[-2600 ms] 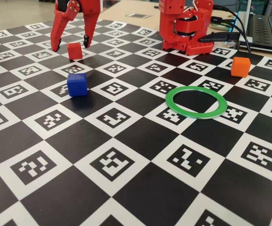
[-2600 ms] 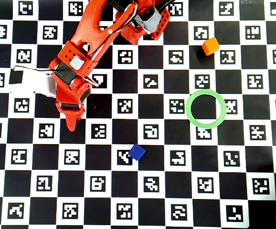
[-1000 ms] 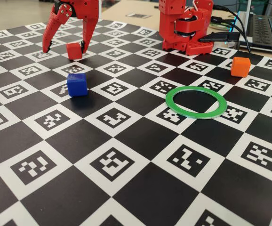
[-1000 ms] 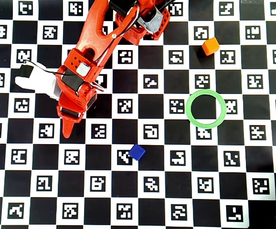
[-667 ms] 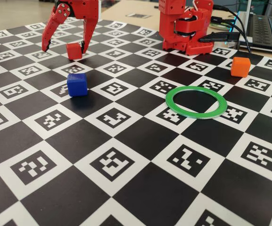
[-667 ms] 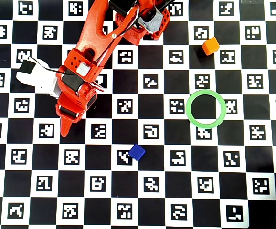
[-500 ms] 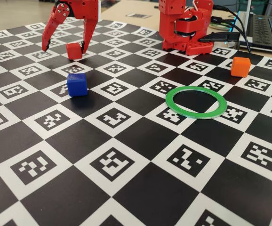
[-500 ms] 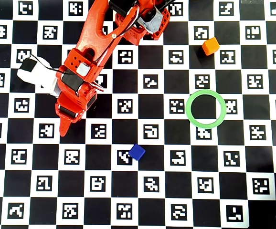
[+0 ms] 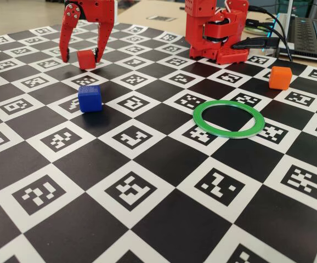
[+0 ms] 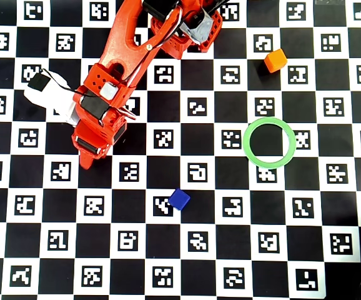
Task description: Grab the red cube then put it in the green circle then put the blue cube on top and finally the orange cube on top
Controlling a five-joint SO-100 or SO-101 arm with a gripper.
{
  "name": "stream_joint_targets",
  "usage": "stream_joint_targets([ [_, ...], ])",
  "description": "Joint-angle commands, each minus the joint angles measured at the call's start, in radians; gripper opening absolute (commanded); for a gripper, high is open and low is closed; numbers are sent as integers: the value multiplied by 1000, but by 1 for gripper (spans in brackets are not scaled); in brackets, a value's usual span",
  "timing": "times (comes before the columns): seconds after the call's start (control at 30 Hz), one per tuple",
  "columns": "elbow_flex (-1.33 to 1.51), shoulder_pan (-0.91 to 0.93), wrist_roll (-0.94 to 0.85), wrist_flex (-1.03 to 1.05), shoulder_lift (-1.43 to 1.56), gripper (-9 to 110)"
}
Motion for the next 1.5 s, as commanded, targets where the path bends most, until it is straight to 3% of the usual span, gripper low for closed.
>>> stream_joint_targets([
  [0.0,-34,-8,6,-12,21,12],
  [0.23,-100,-6,-5,86,61,10],
  [0.67,-727,-86,-97,667,192,8],
  [0.9,-882,-334,-29,885,250,7],
  [1.47,-676,-1034,453,827,250,6],
])
